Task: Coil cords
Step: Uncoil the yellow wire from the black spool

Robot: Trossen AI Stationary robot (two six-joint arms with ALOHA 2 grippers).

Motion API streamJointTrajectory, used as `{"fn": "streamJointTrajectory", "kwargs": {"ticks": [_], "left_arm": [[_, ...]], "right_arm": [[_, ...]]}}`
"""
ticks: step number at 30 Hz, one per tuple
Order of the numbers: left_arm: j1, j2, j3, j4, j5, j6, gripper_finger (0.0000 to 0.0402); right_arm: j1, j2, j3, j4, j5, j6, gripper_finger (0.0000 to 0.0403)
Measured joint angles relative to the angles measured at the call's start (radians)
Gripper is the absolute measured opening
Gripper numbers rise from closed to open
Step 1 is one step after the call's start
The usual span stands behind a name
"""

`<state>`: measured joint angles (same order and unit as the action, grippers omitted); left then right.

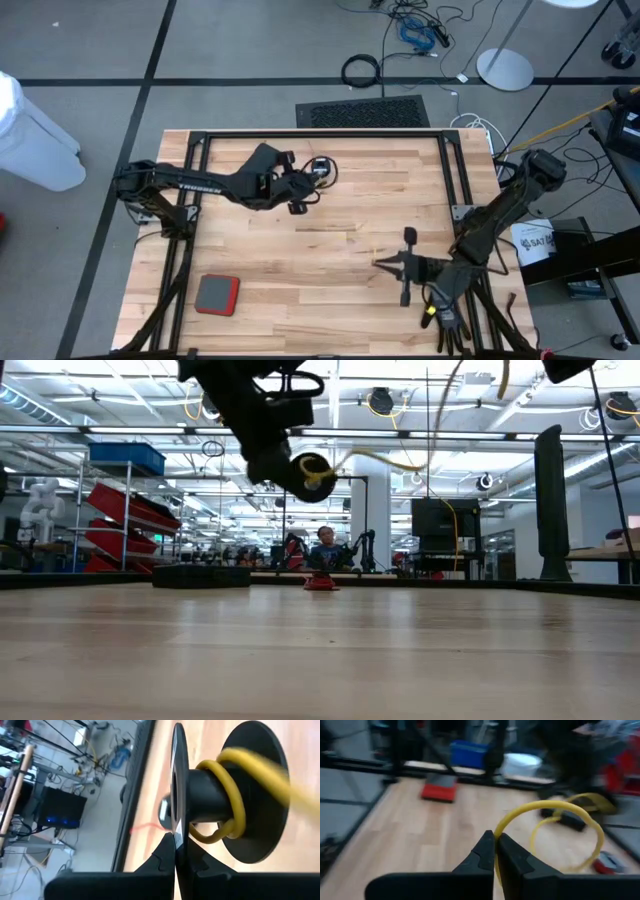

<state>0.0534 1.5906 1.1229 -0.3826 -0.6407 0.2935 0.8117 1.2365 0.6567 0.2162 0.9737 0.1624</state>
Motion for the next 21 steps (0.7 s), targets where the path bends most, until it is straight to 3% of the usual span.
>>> {"fn": "streamJointTrajectory", "kwargs": {"ticks": [3, 7, 12, 17, 21], "left_arm": [[-0.009, 0.000, 0.000, -0.070, 0.013, -0.007, 0.0000], [-0.018, -0.015, 0.000, -0.094, 0.115, -0.055, 0.0000], [-0.041, -0.076, 0.000, -0.016, 0.226, -0.078, 0.0000], [-0.034, -0.133, 0.000, 0.178, 0.232, -0.078, 0.0000], [0.000, -0.133, 0.000, 0.220, 0.122, -0.048, 0.0000]], "right_arm": [[0.009, -0.027, 0.000, -0.051, 0.066, 0.021, 0.0000], [0.000, -0.063, 0.000, -0.248, 0.073, 0.214, 0.0000], [-0.029, -0.063, 0.000, -0.472, -0.051, 0.478, 0.0000], [-0.040, -0.021, 0.000, -0.358, -0.181, 0.413, 0.0000], [-0.040, 0.006, 0.000, -0.154, -0.270, 0.248, 0.0000]]}}
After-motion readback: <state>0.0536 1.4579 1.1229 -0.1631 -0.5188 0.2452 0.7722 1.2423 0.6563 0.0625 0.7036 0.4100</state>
